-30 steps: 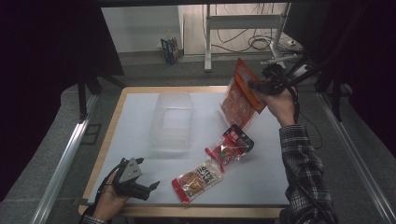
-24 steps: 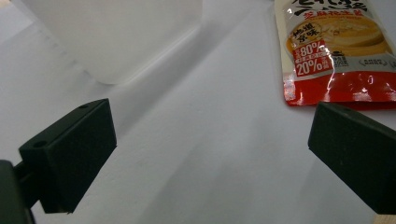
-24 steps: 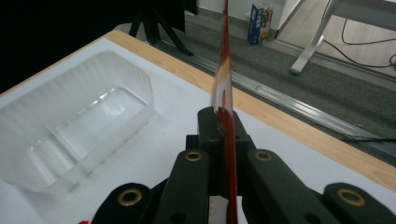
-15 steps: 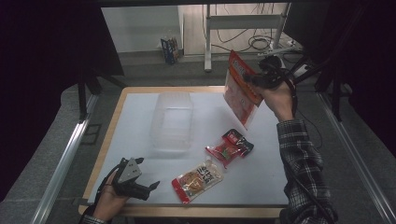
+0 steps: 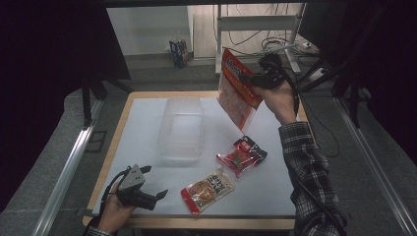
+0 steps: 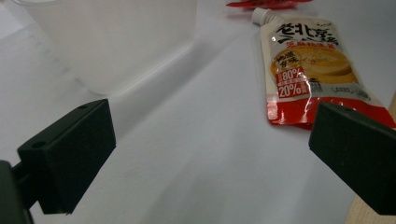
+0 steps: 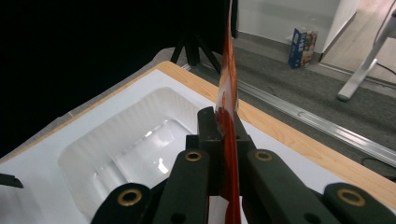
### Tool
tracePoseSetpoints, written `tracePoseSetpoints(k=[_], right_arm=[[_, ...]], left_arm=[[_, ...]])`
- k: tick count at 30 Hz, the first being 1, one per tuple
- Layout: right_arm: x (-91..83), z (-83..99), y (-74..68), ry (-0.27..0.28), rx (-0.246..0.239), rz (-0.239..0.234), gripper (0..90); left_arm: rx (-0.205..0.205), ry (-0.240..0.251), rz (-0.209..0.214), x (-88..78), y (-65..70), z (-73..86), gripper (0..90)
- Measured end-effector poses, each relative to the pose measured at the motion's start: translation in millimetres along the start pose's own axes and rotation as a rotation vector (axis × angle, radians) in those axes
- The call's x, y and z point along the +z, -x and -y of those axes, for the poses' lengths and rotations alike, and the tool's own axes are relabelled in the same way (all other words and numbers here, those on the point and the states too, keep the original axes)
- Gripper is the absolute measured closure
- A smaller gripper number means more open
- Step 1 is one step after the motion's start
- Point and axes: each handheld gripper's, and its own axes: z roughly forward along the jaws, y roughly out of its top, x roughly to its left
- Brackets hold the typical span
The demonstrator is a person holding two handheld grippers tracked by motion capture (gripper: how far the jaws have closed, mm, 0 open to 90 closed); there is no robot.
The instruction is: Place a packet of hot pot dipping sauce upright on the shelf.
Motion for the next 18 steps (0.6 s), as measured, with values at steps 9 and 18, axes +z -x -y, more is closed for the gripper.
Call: tracePoseSetpoints(k=[9,18], right_arm=[[16.3,-7.3,-9.9,0.005,0.009,-0.05,88.6],[35.1,-20.3,-24.3,0.026,0.033,-0.123,88.6]], left_arm=[[-0.024,0.038,0.021,-3.0,-2.1,-0.1,0.1],[-0.053,0.082,0.052,-5.4,-3.4,-0.3,0.0]])
